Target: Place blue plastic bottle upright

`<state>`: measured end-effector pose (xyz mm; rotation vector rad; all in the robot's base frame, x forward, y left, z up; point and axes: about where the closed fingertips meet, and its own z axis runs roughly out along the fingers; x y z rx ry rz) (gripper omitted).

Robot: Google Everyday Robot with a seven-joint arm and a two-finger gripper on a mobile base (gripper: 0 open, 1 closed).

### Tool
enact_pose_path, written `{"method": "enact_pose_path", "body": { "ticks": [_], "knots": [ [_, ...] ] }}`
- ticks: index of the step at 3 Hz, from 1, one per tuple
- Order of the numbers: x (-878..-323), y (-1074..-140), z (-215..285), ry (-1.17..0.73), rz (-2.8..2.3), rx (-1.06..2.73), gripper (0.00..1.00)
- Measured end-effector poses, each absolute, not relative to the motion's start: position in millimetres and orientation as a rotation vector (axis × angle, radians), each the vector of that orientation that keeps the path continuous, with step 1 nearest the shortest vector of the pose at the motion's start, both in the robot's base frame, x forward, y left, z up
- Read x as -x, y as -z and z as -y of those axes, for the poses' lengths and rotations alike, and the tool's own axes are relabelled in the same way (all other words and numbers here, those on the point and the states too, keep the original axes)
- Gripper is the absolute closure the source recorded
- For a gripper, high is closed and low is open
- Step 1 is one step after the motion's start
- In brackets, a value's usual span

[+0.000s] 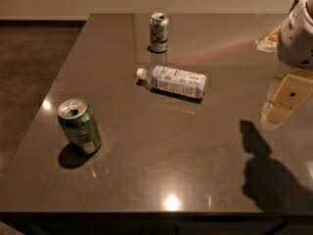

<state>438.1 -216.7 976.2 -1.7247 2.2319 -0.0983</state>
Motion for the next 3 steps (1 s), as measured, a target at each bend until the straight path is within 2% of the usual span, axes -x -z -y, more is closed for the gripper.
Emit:
{"method": "enact_pose_path", "body": {
  "ticks": [2, 3],
  "knots": [
    [-452, -978, 205, 0.048, -2.262, 1.683, 0.00],
    [-489, -979, 181, -0.038, -2.289, 1.635, 0.00]
  ]
}}
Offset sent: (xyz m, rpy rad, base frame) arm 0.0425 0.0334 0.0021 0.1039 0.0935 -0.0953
